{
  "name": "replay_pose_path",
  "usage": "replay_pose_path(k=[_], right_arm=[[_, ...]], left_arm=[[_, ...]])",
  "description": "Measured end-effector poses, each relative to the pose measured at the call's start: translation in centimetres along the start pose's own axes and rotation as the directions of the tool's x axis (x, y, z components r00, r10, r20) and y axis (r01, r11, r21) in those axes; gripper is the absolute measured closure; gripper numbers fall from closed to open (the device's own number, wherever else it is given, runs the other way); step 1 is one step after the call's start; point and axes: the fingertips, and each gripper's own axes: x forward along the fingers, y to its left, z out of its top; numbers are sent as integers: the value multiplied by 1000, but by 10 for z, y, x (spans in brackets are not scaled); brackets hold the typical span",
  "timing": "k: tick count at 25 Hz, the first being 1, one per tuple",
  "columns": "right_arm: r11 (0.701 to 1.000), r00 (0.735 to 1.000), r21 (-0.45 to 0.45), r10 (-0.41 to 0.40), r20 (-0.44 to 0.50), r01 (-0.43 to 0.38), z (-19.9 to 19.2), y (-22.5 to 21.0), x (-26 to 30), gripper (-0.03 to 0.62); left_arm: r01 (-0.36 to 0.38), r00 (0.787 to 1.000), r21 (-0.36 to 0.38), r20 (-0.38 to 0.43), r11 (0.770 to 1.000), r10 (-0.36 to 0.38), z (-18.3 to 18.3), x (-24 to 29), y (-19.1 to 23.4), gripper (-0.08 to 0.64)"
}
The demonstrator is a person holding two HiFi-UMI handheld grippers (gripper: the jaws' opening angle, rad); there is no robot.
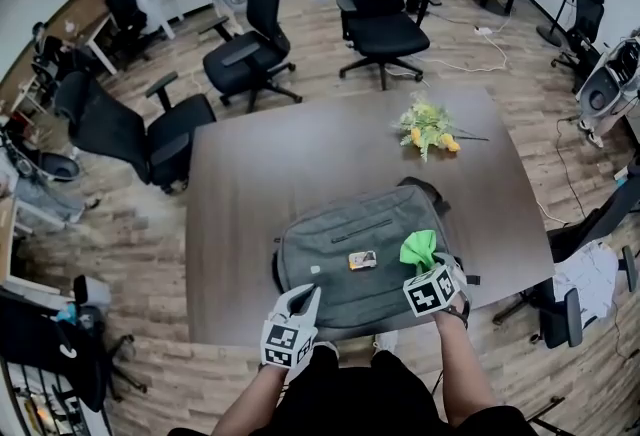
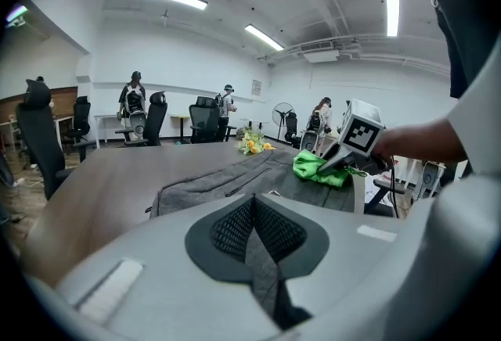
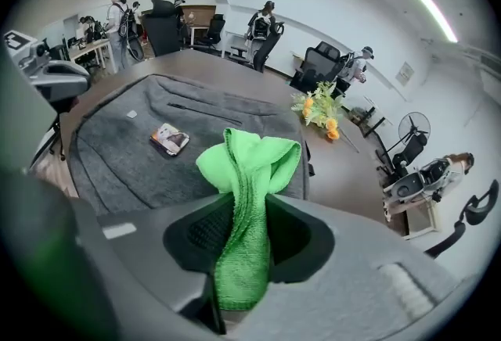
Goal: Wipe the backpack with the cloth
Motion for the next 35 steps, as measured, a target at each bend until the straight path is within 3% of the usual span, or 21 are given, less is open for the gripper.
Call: replay_pose_path(k=[6, 9, 11, 14, 19, 21, 24, 27, 29, 31, 35], right_arm=[[999, 999, 35, -42, 32, 41, -4, -25, -8, 472], [998, 992, 54, -31, 124, 24, 7, -29, -18, 472], [993, 975, 119, -3, 220, -24, 19, -32, -32, 474], [974, 928, 208, 11, 373, -95, 39, -38, -55, 476], [966, 839, 213, 10, 543, -149, 72, -41, -89, 477], [967, 780, 199, 0, 625, -159, 90, -42, -109, 477], [970, 672, 167, -4, 741, -179, 119, -43, -141, 477], [973, 576, 144, -13, 817, -182, 143, -40, -168, 477], [976, 530, 136, -27, 847, -169, 158, -39, -180, 477], [982, 521, 134, -47, 852, -132, 170, -38, -185, 480], [985, 549, 142, -66, 833, -96, 183, -37, -182, 492]], left_arm=[[5, 1000, 4, 18, 1000, -6, 7, 5, -1, 541], [9, 1000, 7, 28, 1000, -9, 11, 6, -2, 541], [5, 999, 8, 37, 1000, -5, 15, 8, -2, 541], [-19, 998, -1, 53, 1000, 19, 21, 11, 3, 541], [-39, 992, -49, 114, 998, 44, 49, 11, 17, 541], [-53, 985, -70, 162, 996, 64, 69, 6, 27, 541], [-70, 967, -74, 239, 995, 86, 102, -4, 40, 541], [-101, 946, -35, 307, 994, 107, 133, -18, 50, 541], [-127, 932, -6, 342, 992, 122, 155, -27, 57, 541], [-144, 924, 8, 360, 990, 131, 173, -35, 61, 541], [-156, 909, 19, 393, 988, 136, 183, -41, 67, 541]])
